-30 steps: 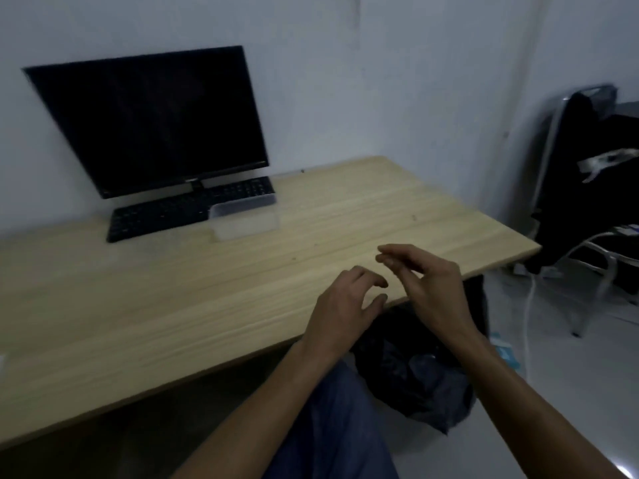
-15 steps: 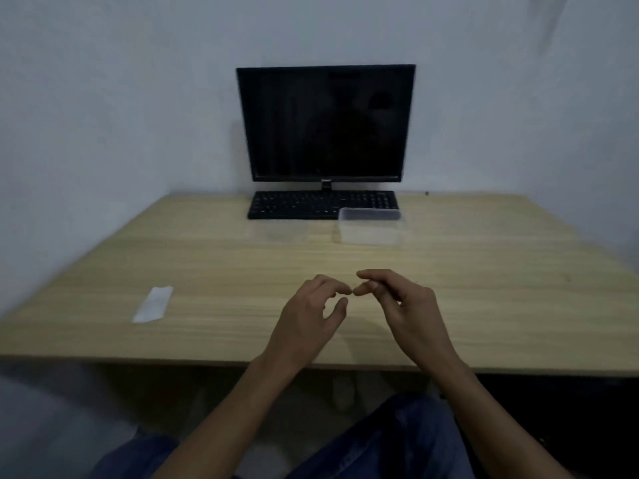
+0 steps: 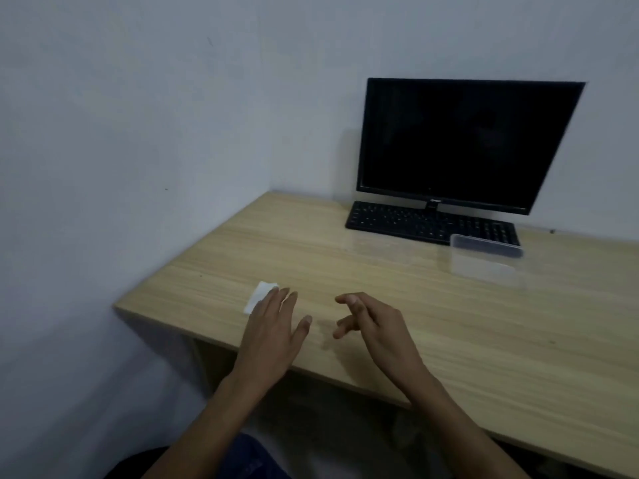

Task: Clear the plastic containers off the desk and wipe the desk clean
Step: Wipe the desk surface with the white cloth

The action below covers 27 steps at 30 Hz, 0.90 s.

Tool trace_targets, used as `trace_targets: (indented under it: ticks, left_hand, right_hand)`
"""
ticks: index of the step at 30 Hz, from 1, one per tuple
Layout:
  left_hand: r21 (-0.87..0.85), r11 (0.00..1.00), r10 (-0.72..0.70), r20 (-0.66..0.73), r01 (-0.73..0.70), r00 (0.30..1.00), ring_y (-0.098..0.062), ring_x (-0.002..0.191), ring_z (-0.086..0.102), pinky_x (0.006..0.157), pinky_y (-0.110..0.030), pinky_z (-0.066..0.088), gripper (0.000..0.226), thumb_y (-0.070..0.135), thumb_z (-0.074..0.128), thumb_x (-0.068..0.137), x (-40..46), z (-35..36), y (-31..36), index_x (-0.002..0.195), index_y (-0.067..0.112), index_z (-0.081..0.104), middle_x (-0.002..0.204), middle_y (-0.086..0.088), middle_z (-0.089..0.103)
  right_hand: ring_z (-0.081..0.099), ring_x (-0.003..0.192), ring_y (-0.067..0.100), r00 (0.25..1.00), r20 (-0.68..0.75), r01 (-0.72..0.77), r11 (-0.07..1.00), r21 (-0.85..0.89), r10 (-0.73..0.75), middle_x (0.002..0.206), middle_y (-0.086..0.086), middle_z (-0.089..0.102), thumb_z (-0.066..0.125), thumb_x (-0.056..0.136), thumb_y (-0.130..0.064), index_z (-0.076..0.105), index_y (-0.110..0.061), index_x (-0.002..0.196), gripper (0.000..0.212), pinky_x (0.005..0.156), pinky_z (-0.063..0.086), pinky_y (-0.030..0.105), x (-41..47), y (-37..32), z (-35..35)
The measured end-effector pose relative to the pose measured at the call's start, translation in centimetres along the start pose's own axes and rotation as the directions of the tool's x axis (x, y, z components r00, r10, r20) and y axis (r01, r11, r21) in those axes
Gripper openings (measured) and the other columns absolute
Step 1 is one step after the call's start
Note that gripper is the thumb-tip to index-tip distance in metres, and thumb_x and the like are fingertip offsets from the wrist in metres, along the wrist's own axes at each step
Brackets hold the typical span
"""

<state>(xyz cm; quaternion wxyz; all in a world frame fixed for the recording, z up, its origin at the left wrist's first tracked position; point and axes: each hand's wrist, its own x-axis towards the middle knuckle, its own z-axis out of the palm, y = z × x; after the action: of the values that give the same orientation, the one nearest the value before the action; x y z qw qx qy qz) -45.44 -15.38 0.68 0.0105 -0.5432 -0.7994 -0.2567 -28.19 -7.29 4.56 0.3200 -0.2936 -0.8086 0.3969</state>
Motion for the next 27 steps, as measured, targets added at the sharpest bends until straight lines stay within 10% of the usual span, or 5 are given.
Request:
trace_targets:
  ticks: [5, 10, 27]
  left_hand:
    - [0.142, 0.986, -0.112, 0.198, 0.084, 0.974, -0.011, 0.148, -0.004, 0.115, -0.031, -0.009, 0.088, 0.066, -0.002, 0.082, 0.7, -0.7, -3.2, 0.154, 0.016, 0.005, 0.162, 0.000, 0.001]
    - [0.391, 0.908, -0.008, 0.382, -0.154, 0.924, -0.022, 0.148, -0.010, 0.120, -0.046, -0.001, 0.060, 0.039, 0.021, 0.103, 1.3, -1.6, -4.6, 0.153, 0.024, -0.007, 0.161, -0.011, -0.008]
    - [0.476, 0.879, -0.201, 0.354, 0.009, 0.914, -0.020, 0.149, -0.003, 0.118, -0.045, 0.001, 0.048, 0.028, 0.016, 0.106, 4.1, -5.7, -13.5, 0.153, 0.024, 0.011, 0.162, -0.005, -0.002]
  right_hand:
    - [0.059, 0.097, -0.009, 0.986, 0.164, 0.024, 0.999, -0.035, -0.018, 0.096, -0.019, 0.068, 0.037, 0.101, -0.038, 0.058, -0.029, 0.123, 0.032, 0.086, 0.046, 0.015, 2.3, -0.3, 4.4]
    - [0.055, 0.101, -0.014, 0.986, 0.158, 0.053, 0.998, -0.044, -0.046, 0.105, -0.025, 0.062, 0.045, 0.101, -0.027, 0.060, -0.030, 0.122, 0.026, 0.081, 0.041, 0.004, 3.9, -0.3, 6.8]
    - [0.055, 0.100, -0.010, 0.986, 0.153, 0.069, 0.997, -0.031, -0.063, 0.107, -0.017, 0.065, 0.048, 0.099, -0.018, 0.060, -0.030, 0.120, 0.027, 0.080, 0.043, 0.006, 8.3, -0.7, 12.7]
